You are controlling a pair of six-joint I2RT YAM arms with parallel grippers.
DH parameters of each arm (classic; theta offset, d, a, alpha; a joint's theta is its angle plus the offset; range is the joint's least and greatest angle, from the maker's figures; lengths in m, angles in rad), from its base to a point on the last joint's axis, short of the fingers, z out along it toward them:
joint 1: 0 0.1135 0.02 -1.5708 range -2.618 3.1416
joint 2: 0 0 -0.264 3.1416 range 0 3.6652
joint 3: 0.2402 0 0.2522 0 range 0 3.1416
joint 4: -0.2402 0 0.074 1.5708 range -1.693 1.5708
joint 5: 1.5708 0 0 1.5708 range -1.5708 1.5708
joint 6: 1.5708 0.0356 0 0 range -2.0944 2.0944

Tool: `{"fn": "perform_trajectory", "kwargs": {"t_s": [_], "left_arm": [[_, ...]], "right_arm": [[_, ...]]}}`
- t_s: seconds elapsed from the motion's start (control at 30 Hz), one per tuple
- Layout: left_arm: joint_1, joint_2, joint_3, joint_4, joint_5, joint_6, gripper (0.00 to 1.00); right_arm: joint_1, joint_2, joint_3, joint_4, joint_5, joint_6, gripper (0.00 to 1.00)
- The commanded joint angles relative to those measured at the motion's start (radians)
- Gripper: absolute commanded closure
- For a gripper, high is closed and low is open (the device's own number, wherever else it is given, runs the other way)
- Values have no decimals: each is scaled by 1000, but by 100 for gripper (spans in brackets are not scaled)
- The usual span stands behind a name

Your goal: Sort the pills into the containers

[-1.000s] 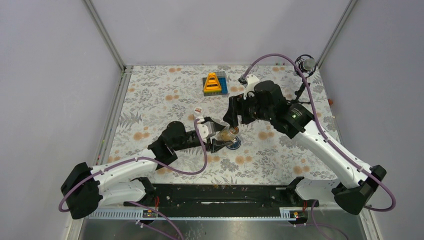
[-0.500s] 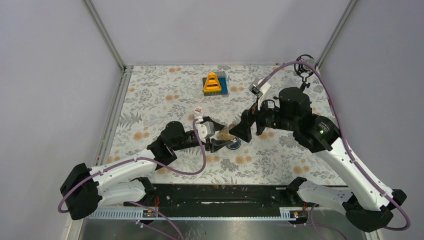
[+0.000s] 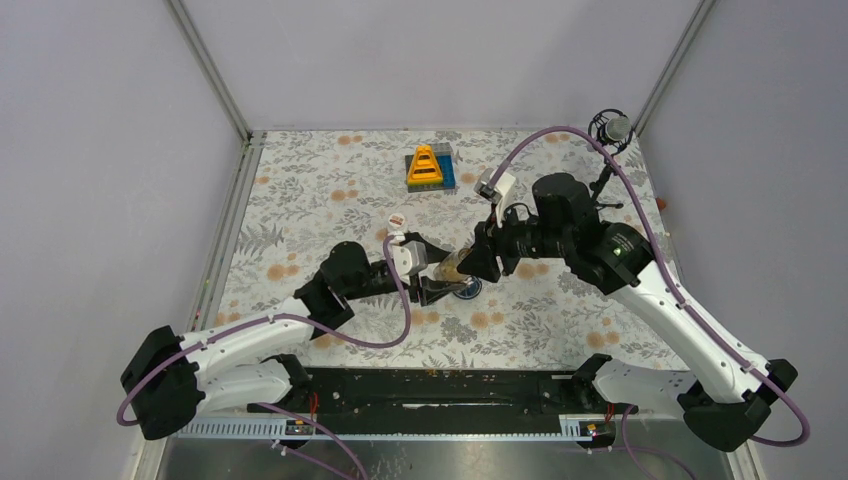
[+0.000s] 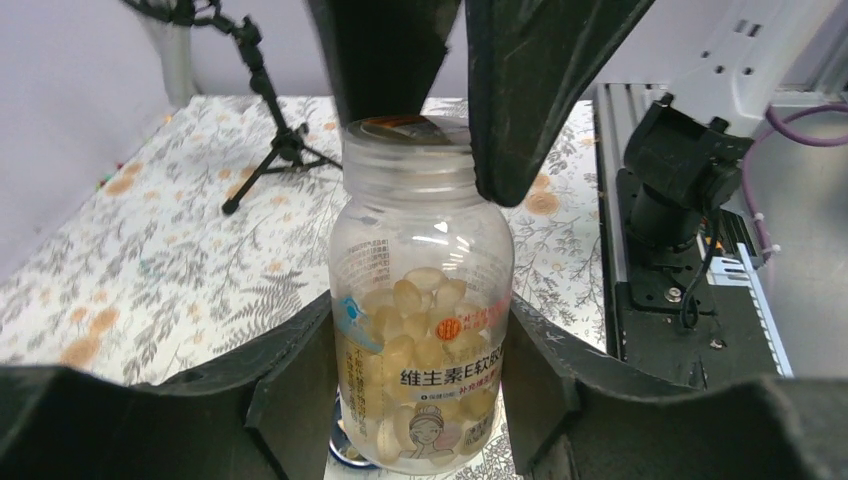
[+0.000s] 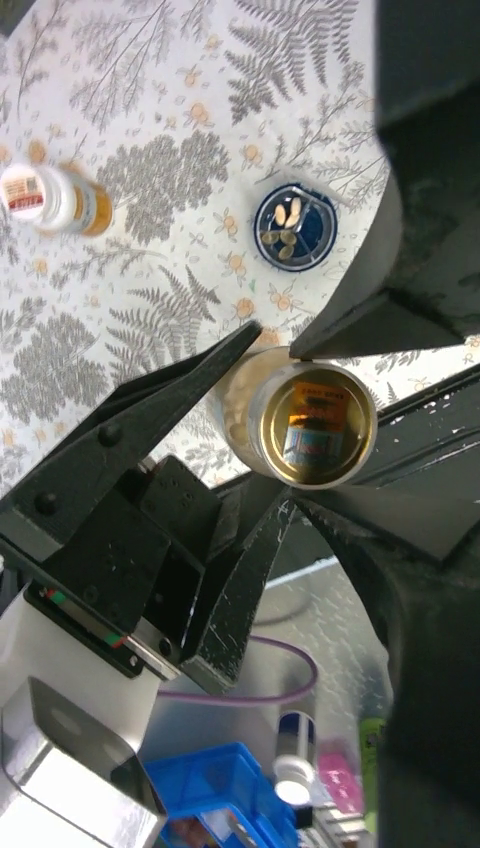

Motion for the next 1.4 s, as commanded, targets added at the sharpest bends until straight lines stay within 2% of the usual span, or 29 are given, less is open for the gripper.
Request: {"fn": "perform_trajectory", "kwargs": {"t_s": [0.0,0.1,0.17,0.27,0.3,0.43,0.5,0.57,0.77,0.87,0.97,1.2,1.37], "left_arm": [[0,2,17,87,12,-11,100],[0,7,23,75,-14,-12,100],[-1,8,21,73,-36,-11,100],[-1,9,20,71,-59,-7,100],[-1,9,19,70,-61,-7,100],[0,10,19,58,-65,-6,100],[0,6,14,56,-69,-6,100],[-1,1,10,53,-67,-6,100],[0,-14,15,33,-30,4,100],[-1,-19,19,24,-7,5,100],[-1,-27,19,17,1,5,100],[-1,-39,16,16,-2,4,100],[-1,-31,17,24,-26,1,100]], "right_arm": [[10,-8,-38,152,153,129,58],[36,8,-74,241,298,319,62],[56,39,-64,228,436,432,62],[83,76,-21,184,509,470,58],[82,77,-16,188,506,471,52],[81,45,5,174,494,398,11],[77,13,9,163,448,327,3],[71,-25,11,143,387,249,1],[63,-106,-1,56,140,14,1],[64,-52,68,-51,113,-21,3],[64,34,152,-148,162,-25,12],[64,109,186,-164,180,-8,30],[64,136,178,-125,203,68,55]]}}
